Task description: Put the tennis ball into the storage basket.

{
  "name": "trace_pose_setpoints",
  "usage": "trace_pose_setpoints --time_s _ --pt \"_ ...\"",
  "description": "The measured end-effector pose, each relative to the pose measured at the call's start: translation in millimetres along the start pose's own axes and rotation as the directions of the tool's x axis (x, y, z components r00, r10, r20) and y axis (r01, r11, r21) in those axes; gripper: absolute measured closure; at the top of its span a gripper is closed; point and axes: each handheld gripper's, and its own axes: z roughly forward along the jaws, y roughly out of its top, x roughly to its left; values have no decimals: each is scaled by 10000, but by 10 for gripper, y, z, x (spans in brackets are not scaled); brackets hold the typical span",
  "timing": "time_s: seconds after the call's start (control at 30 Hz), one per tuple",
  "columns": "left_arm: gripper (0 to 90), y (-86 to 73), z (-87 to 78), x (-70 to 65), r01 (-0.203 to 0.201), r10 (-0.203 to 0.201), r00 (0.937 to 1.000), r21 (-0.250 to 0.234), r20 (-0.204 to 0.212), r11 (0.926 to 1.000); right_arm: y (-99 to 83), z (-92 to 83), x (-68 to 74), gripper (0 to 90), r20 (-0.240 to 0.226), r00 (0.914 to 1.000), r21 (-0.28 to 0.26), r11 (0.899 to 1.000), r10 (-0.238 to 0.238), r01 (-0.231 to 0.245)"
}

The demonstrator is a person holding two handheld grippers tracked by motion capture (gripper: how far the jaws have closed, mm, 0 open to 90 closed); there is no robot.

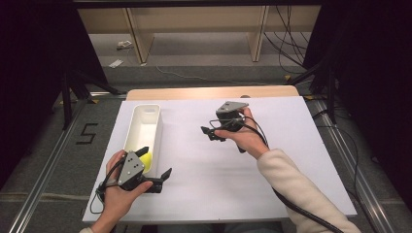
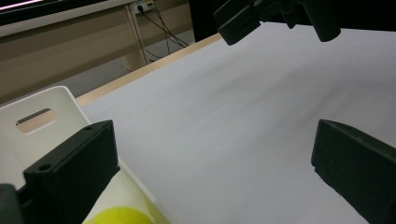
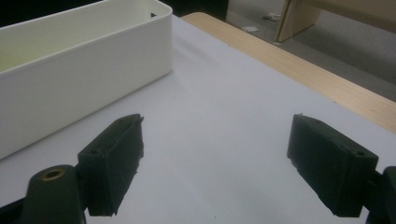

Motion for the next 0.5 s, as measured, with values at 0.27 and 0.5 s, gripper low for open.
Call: trace_pose_setpoints --time_s 0.27,0.5 --pt "1 -1 0 1 -11 11 10000 16 -13 10000 -108 -141 -116 191 282 9994 -69 9998 212 -210" --pt "1 -1 0 3 0 0 10000 16 -32 10000 -209 -251 -210 191 542 9978 -70 9992 393 -390"
